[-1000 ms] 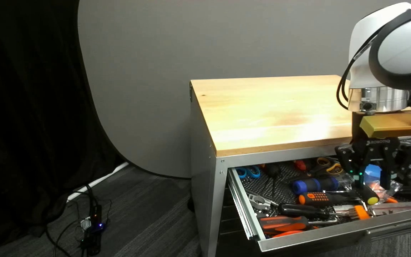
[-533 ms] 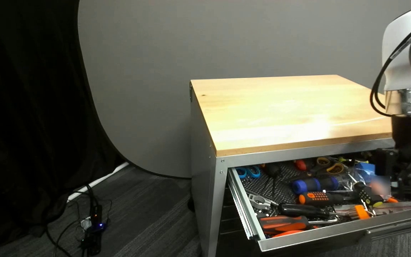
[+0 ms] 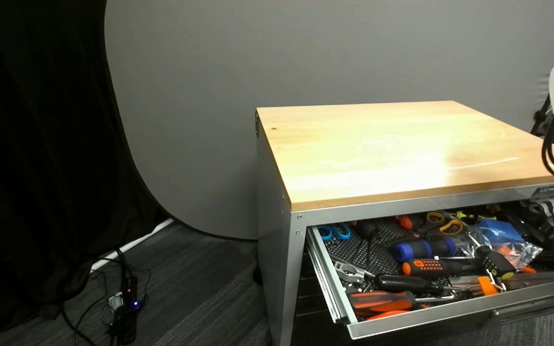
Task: Put the screwdriver in the topmost drawer and then close the drawer
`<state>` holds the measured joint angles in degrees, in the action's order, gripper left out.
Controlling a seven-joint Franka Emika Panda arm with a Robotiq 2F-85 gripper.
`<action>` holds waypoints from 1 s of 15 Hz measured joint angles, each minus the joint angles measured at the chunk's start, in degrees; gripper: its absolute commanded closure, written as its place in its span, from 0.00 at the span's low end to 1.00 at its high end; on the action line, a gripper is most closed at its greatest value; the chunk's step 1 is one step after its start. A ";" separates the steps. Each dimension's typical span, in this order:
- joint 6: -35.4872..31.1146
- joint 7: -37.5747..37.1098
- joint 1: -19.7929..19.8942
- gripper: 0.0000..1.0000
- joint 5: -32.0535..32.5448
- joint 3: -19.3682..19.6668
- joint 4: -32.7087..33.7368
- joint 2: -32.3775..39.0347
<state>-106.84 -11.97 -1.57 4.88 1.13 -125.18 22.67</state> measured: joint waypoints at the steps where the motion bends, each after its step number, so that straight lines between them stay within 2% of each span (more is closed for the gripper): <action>1: -0.22 0.00 -0.02 0.58 -0.23 -0.14 0.07 0.96; 5: -2.86 -0.76 -0.55 0.87 -2.52 -0.76 0.52 4.52; 7: -5.82 -2.49 -0.94 0.94 -4.73 -0.84 0.39 5.05; 9: -8.31 -4.91 -1.24 0.98 -6.93 -0.85 0.07 4.41; 11: -10.87 -8.05 -1.48 0.93 -8.64 -0.81 -0.47 3.67; 15: -17.61 -14.67 -2.05 0.91 -10.67 -0.67 -1.95 2.33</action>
<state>-124.44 -26.63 -3.62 -5.79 0.45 -127.13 25.00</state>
